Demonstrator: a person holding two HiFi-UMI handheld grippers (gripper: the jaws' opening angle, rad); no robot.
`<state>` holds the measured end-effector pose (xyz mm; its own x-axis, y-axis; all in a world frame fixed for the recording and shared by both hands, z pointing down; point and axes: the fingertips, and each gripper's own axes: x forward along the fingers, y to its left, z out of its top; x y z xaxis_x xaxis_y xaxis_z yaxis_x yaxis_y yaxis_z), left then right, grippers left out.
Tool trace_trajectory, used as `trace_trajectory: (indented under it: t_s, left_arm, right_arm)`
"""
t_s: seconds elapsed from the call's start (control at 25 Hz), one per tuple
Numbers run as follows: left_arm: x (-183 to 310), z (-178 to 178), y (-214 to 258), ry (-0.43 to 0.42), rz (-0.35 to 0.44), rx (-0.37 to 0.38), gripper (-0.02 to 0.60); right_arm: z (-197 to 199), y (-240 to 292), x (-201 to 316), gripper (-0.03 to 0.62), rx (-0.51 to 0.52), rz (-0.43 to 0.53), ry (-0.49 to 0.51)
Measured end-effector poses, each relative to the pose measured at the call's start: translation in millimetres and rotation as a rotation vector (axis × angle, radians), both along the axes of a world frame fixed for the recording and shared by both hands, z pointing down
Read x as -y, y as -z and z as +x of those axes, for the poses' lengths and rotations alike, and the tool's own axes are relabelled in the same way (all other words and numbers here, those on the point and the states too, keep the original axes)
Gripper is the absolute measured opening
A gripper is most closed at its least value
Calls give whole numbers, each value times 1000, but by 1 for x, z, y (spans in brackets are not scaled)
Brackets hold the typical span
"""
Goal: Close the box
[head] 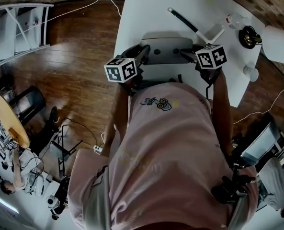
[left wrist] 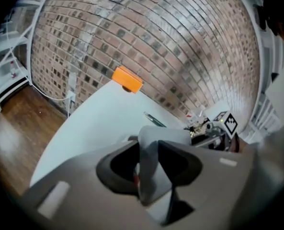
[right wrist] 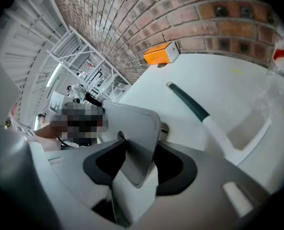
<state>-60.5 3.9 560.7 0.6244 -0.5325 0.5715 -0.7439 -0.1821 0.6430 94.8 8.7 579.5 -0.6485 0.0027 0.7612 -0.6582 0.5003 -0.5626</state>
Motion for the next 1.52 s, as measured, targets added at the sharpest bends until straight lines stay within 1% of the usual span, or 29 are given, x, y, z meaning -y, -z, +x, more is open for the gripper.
trace_trajectory:
  t_s: [0.04,0.12,0.16,0.24,0.32,0.4,0.56,0.72,0.88,0.96,1.08,1.28,1.44,1.52]
  left_arm:
    - [2,-3,6,12,1,-20,131]
    - [4,-5,27,32,20,-96,120]
    - [4,-6,38,33,27,-122,118]
    - [-1,-7,55,21,11,-132,112]
    - [-10,-7,62,7,-29,-141,109]
    - [-17,-8,58,7,-62,-152,106]
    - [-17,-11,30,30,-101,-164,107]
    - [-11,-13,14,42,-123,-175,112]
    - [-9,-12,7,50,-155,-229,109]
    - [-10,-12,3,60,-172,-232,106]
    - [-10,-12,-3,58,-190,-215,100]
    - [-8,-13,-6,41,-202,-208,98]
    - [-5,-12,-13,33,-250,-208,100]
    - [-2,-13,-14,18,-269,-195,101]
  right_arm:
    - [0,3,1,181,-1,-11,3]
    - [1,14,0,179,3,-23,7]
    - [1,21,-1,179,11,-29,7]
    - [-1,34,-8,179,27,-52,7]
    - [-2,41,-17,181,26,-85,9]
    - [-2,40,-25,181,18,-113,9]
    - [-1,18,-28,186,-35,-142,12]
    - [0,7,-23,186,-97,-149,5]
    - [-1,3,-14,195,-185,-136,37]
    - [0,0,-11,207,-227,-125,54]
    - [3,-5,-11,221,-273,-117,66]
    - [2,-7,-11,224,-276,-128,57]
    - [3,-7,-11,227,-285,-128,55]
    - [5,-7,-11,238,-320,-107,78]
